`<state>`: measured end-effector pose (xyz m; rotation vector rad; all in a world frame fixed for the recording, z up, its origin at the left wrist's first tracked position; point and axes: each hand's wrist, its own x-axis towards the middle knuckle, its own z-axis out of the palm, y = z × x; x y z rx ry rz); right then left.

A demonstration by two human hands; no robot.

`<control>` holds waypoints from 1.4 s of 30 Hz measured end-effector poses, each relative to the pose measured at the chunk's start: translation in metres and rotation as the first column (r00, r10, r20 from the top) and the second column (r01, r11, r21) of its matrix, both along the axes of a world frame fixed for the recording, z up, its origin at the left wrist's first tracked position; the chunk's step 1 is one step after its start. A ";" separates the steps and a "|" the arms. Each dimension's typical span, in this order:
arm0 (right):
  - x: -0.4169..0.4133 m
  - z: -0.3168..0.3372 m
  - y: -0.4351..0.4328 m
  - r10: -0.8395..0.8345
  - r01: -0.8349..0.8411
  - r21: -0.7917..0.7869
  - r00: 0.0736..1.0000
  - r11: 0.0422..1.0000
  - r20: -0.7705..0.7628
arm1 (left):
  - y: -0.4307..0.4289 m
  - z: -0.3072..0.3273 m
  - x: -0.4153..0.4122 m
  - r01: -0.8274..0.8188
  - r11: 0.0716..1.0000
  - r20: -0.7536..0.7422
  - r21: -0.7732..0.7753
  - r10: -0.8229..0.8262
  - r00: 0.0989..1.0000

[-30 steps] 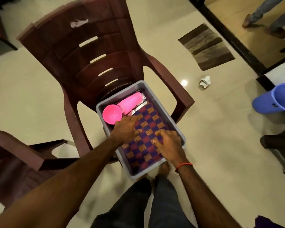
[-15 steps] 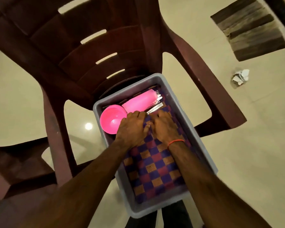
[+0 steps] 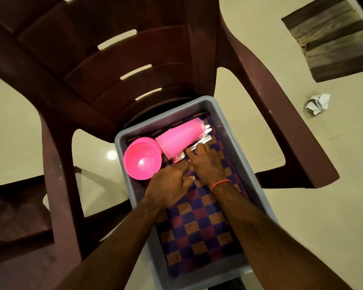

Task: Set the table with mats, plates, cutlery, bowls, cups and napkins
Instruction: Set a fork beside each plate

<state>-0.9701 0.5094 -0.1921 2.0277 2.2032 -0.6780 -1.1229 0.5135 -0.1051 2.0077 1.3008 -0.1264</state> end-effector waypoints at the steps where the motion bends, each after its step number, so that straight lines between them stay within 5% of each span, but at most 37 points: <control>1: 0.000 0.000 0.001 0.013 -0.013 0.027 1.000 1.000 0.004 | -0.001 -0.001 -0.001 0.000 1.000 0.006 0.001 0.000 1.000; 6: 0.001 0.003 0.006 0.076 -0.084 0.131 0.995 0.988 0.066 | -0.005 -0.002 -0.004 -0.007 1.000 0.043 -0.021 0.008 0.999; 14: -0.010 0.006 -0.012 0.143 -0.158 0.091 0.978 0.983 0.154 | -0.013 0.001 -0.009 0.006 1.000 0.067 -0.018 -0.005 0.998; 20: -0.001 0.024 -0.042 -0.133 0.138 0.025 0.983 0.990 -0.130 | -0.021 0.017 -0.014 0.015 0.999 0.048 -0.041 -0.013 0.999; 22: 0.001 0.046 -0.052 -0.424 0.413 -0.109 0.838 0.904 -0.343 | -0.023 0.026 -0.014 0.029 0.998 0.037 -0.064 -0.027 0.999; 24: -0.001 0.070 -0.061 -0.667 0.624 -0.282 0.552 0.729 -0.501 | -0.024 0.035 -0.014 0.051 0.996 0.018 -0.067 -0.050 0.999; 27: -0.002 0.117 -0.077 -0.776 0.722 -0.435 0.225 0.539 -0.589 | -0.023 0.061 -0.006 0.061 0.992 0.062 -0.113 -0.054 0.997; 29: 0.001 0.153 -0.086 -0.769 0.736 -0.472 0.102 0.485 -0.631 | -0.024 0.085 0.004 0.024 0.979 0.186 -0.203 0.014 0.982; 34: 0.005 0.233 -0.107 -0.712 0.743 -0.499 -0.042 0.447 -0.700 | -0.032 0.150 0.032 -0.113 0.842 0.395 -0.527 0.361 0.845; 42: 0.009 0.307 -0.145 -0.688 0.804 -0.408 0.002 0.433 -0.726 | -0.061 0.233 0.052 -0.130 0.698 0.425 -0.704 0.561 0.711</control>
